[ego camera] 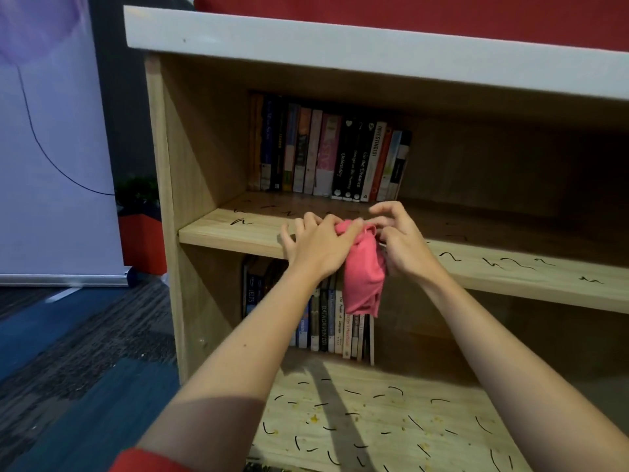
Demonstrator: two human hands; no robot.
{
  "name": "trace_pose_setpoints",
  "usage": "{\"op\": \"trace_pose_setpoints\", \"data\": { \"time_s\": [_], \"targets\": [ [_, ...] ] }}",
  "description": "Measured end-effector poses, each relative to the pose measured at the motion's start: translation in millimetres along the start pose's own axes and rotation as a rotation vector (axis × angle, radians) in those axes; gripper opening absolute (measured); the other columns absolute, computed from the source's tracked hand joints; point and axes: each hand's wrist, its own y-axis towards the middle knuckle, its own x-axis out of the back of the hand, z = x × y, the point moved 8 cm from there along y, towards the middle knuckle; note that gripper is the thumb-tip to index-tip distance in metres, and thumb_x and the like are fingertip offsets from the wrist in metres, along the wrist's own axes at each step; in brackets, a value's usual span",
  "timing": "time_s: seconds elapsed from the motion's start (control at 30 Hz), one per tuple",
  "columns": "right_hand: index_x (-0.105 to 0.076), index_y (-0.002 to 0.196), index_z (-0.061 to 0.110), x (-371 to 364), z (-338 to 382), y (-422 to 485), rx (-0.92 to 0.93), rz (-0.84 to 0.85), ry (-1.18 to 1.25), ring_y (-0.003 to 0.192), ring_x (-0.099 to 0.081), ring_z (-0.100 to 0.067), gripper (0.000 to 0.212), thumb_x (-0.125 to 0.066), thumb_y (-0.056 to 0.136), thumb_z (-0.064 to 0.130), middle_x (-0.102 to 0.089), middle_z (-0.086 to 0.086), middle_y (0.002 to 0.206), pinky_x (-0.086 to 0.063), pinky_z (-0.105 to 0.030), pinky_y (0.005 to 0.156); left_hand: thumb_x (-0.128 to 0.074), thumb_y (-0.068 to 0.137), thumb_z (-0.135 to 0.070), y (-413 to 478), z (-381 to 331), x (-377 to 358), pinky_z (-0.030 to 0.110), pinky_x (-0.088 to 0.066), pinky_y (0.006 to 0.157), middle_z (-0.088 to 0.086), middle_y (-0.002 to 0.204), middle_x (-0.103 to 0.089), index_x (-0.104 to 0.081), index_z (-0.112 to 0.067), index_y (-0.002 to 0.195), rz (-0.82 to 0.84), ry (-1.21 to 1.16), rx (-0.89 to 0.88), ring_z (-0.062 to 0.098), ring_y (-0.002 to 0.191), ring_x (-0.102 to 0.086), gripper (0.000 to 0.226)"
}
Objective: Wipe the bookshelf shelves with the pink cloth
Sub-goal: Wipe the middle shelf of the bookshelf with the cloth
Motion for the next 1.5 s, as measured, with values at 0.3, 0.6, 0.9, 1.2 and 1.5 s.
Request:
{"op": "trace_pose_setpoints", "data": {
  "time_s": [0.3, 0.6, 0.9, 1.2, 1.5],
  "targets": [
    [-0.062, 0.098, 0.02, 0, 8, -3, 0.125, -0.013, -0.433, 0.115, -0.04, -0.01, 0.026, -0.046, 0.091, 0.002, -0.049, 0.003, 0.115, -0.032, -0.028, 0.099, -0.055, 0.089, -0.042, 17, 42, 47, 0.042, -0.027, 0.105, -0.004, 0.112, -0.056, -0.056, -0.035, 0.09, 0.198, 0.015, 0.011, 0.02, 0.117, -0.042, 0.007],
    [-0.048, 0.133, 0.015, -23, 0, 9, 0.083, 0.189, -0.874, 0.128, -0.035, -0.021, 0.04, -0.039, 0.096, 0.025, -0.043, -0.006, 0.139, -0.021, -0.043, 0.107, -0.05, 0.093, -0.04, 0, 6, 28, 0.04, -0.035, 0.101, 0.006, 0.115, -0.057, -0.064, -0.019, 0.086, 0.118, -0.041, -0.06, 0.022, 0.112, -0.042, 0.026],
    [-0.055, 0.126, 0.014, -30, -5, 18, 0.065, 0.259, -0.958, 0.122, -0.041, -0.021, 0.043, -0.031, 0.096, 0.032, -0.047, -0.007, 0.133, -0.018, -0.042, 0.106, -0.059, 0.089, -0.02, 39, 15, 38, 0.035, -0.043, 0.101, 0.007, 0.131, -0.054, -0.059, -0.016, 0.125, 0.086, 0.142, -0.094, 0.022, 0.117, -0.051, 0.036],
    [-0.042, 0.138, 0.016, -35, -13, 22, 0.038, 0.348, -0.911, 0.128, -0.032, -0.02, 0.045, -0.027, 0.097, 0.029, -0.036, -0.005, 0.143, -0.016, -0.041, 0.109, -0.055, 0.091, -0.01, 62, 21, 30, 0.033, -0.044, 0.1, 0.011, 0.129, -0.056, -0.058, -0.008, 0.125, 0.091, 0.13, -0.047, 0.024, 0.116, -0.054, 0.034],
    [-0.044, 0.135, 0.016, -33, -18, 26, 0.027, 0.317, -0.803, 0.128, -0.033, -0.018, 0.045, -0.034, 0.095, 0.034, -0.038, 0.0, 0.14, -0.031, -0.04, 0.106, -0.052, 0.091, -0.01, 70, 31, 32, 0.026, -0.042, 0.097, 0.007, 0.127, -0.059, -0.061, -0.012, 0.123, 0.187, 0.152, -0.106, 0.019, 0.114, -0.055, 0.033]
  ]
}}
